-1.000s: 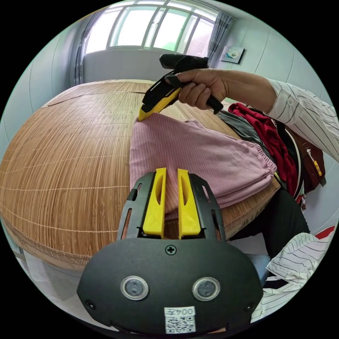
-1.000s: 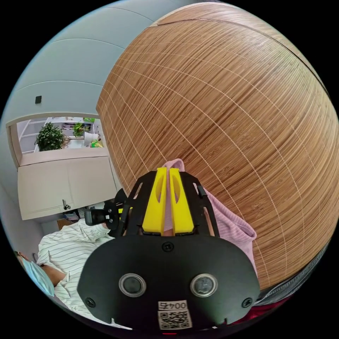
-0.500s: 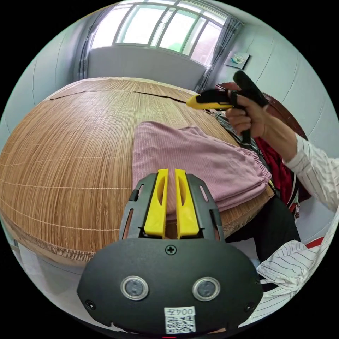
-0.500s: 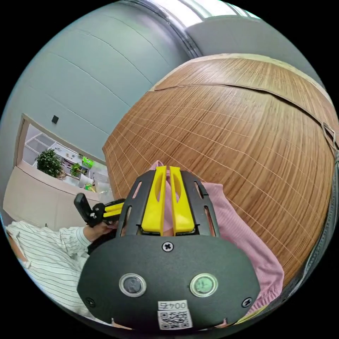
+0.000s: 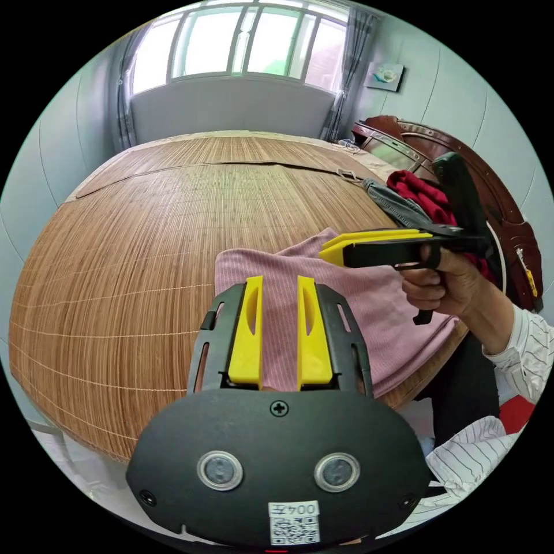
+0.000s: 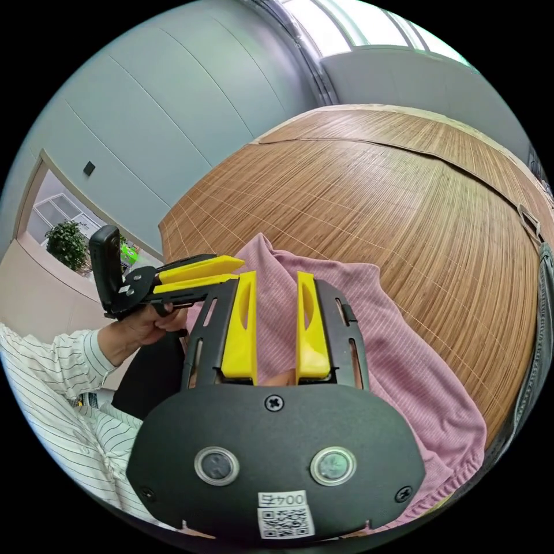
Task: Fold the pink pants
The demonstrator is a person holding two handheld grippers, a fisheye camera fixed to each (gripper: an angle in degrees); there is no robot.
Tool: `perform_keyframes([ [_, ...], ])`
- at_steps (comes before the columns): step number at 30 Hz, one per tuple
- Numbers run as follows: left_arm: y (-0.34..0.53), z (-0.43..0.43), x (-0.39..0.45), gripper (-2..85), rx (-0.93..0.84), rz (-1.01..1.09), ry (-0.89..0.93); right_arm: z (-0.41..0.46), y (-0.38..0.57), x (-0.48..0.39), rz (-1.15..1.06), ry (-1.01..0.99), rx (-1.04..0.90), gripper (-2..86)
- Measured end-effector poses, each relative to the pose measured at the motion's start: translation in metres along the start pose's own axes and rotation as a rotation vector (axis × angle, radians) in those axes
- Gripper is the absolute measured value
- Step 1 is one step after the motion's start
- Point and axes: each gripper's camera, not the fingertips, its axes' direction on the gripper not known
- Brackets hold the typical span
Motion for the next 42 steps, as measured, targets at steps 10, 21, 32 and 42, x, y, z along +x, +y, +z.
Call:
perform_keyframes([
  [10,-0.039,0.008,-0.020,15.3,-0.089,-0.244,0.019,0.007,0.031,-0.068,-0.212,0.160,0.125,-0.2],
  [21,-0.018,0.016,-0.028,3.2,-0.034,-0.293,-0.162,0.016,0.010,-0.083,-0.319,0.242,0.091,3.2],
  [32,0.033,0.002,-0.063,1.6,0.174,-0.477,0.018,0.054,-0.143,-0.014,-0.319,-0.063,-0.284,4.8],
  [42,0.049,0.002,-0.082,1.7,0.193,-0.493,0.069,0.101,-0.191,-0.027,-0.563,-0.051,-0.469,6.2],
])
